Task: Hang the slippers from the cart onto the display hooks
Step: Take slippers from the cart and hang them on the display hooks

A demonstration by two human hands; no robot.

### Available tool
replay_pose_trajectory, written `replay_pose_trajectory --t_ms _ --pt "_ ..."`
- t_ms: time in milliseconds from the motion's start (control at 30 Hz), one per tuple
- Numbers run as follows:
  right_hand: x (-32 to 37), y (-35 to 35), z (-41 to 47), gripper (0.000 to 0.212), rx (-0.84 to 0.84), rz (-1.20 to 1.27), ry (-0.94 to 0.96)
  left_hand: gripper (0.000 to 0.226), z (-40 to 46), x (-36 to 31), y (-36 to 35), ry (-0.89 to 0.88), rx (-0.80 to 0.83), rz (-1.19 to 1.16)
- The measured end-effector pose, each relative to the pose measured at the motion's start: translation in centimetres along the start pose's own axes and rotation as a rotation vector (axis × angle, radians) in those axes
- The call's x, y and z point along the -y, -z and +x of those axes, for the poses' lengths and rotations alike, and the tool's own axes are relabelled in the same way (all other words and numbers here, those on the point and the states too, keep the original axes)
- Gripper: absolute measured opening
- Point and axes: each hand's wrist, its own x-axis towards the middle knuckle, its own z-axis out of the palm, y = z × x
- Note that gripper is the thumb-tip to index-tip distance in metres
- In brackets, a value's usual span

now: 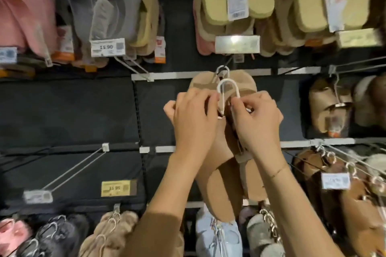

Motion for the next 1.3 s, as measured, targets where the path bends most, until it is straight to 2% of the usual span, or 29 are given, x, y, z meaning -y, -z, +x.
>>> replay_pose_trajectory --t_ms 167,300,433,633,767,800,867,967,1067,1167,1300 --pt "-2.3 -1.6 7.6 0.044 -0.031 -0.100 0.011 0.023 5.5 0.1 -5.9 -0.007 0.016 -0.032" --pt "-3.3 -2.6 11.1 0.043 -0.056 -0.093 0.061 0.020 7.6 0.0 -8.1 -0.028 -0.072 -0.070" --pt "-3.9 -3.4 12.6 0.033 -0.022 -0.114 0.098 0.021 8.9 0.6 -9.8 -0.009 -0.088 -0.065" --pt "-4.8 -3.7 12.7 0.031 0.091 -0.187 0.062 0.022 9.1 2.2 -12.3 0.061 0.011 -0.005" --pt "-4.8 -4.2 11.0 0.031 -0.015 -0.326 0.194 0.015 7.0 2.0 -11.0 0.075 -0.032 -0.047" --pt "-4.5 -4.3 9.8 0.031 -0.057 -0.301 0.242 0.016 6.1 2.0 -10.1 0.065 -0.045 -0.038" --pt "-3.6 -5.0 6.1 0.029 -0.058 -0.101 0.311 0.024 3.5 2.6 -7.5 0.057 -0.033 0.040" --pt "-1.3 -7.2 -1.7 0.028 0.151 0.159 0.358 0.023 -2.6 6.0 -1.5 0.243 0.090 0.195" --pt "1.4 -10.6 -10.6 0.020 0.463 0.282 0.386 0.018 -11.6 11.3 7.2 0.458 0.092 0.330" --pt "4.7 -14.5 -21.5 0.013 0.840 0.303 0.356 0.019 -22.1 15.3 17.6 0.744 0.165 0.506" --pt "10.2 -19.3 -36.8 0.012 1.259 0.325 0.398 0.032 -33.7 18.0 31.7 1.062 0.188 0.752"
